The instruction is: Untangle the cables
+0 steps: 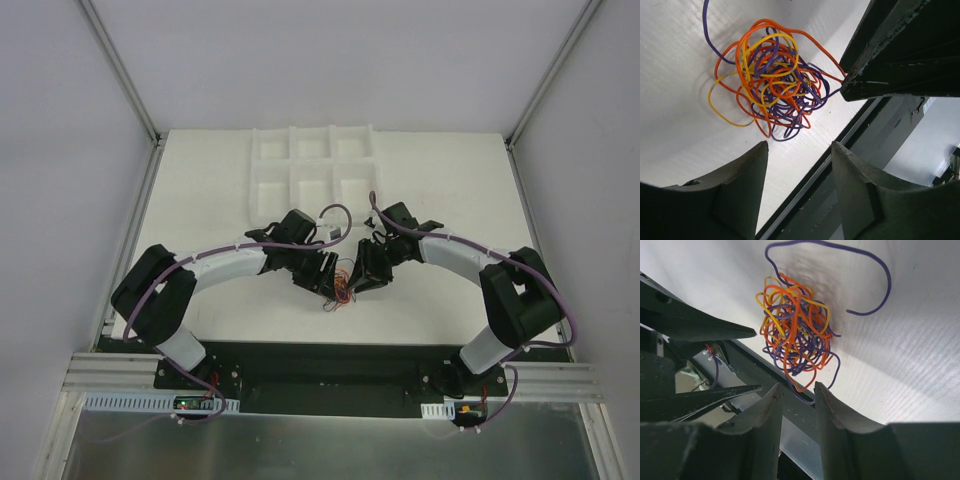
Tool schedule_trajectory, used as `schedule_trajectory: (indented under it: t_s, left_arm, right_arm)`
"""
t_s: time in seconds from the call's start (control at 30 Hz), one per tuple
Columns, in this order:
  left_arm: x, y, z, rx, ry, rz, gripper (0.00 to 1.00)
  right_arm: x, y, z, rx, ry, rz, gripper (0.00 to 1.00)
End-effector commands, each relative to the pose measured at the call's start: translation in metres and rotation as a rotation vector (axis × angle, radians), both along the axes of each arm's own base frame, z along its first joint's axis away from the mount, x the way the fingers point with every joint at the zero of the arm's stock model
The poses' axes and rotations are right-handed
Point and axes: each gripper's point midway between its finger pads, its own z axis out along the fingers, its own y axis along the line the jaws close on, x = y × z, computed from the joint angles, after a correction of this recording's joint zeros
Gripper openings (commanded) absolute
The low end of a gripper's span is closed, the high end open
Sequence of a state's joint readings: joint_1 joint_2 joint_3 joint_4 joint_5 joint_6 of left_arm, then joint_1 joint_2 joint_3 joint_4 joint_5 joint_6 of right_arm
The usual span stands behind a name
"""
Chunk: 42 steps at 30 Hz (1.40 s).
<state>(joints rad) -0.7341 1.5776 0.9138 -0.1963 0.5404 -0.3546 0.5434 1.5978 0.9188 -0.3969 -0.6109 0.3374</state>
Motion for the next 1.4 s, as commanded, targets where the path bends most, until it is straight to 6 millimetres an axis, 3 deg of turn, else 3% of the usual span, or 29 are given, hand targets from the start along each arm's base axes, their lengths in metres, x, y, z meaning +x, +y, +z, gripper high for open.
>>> schedule_trajectory:
  t_s: [0.0,0.07,0.17,0.4,0.73,0.87,1.13,1.27,1.37]
  left_arm:
    - [0.003,-0.017,0.004,-0.070,-0.009,-0.059,0.49]
    - [0.006,-0.016,-0.001,-0.051,-0.017,-0.055,0.42]
    - [0.012,-0.012,-0.005,-0.026,-0.052,-0.041,0.42]
    - [0.021,-0.011,0.001,-0.042,-0.082,-0.054,0.29]
    - [0.041,0.000,0.007,-0.043,-0.080,0.025,0.28]
    - [0.036,-0.005,0.007,-0.071,-0.052,-0.011,0.36]
    - [0.031,-0.011,-0.005,-0.084,0.018,-0.036,0.32]
    - [0.032,-0.014,-0.009,-0.081,0.035,-0.038,0.24]
    - [0.035,-0.014,-0.005,-0.079,0.021,-0.033,0.11]
  right_arm:
    - [0.009,0.010,0.011,0.053,-0.056,0.009,0.34]
    - [0.011,0.010,0.012,0.048,-0.064,0.013,0.34]
    - [0.013,0.011,0.014,0.047,-0.071,0.021,0.34]
    - [0.019,0.016,0.018,0.058,-0.081,0.031,0.32]
    - [0.029,0.023,0.018,0.060,-0.074,0.045,0.31]
    - [0.029,0.024,0.016,0.057,-0.069,0.043,0.31]
    - [0.029,0.027,0.010,0.049,-0.057,0.043,0.29]
    - [0.029,0.027,0.007,0.035,-0.049,0.032,0.24]
    - [0.030,0.024,0.006,0.012,-0.057,0.022,0.19]
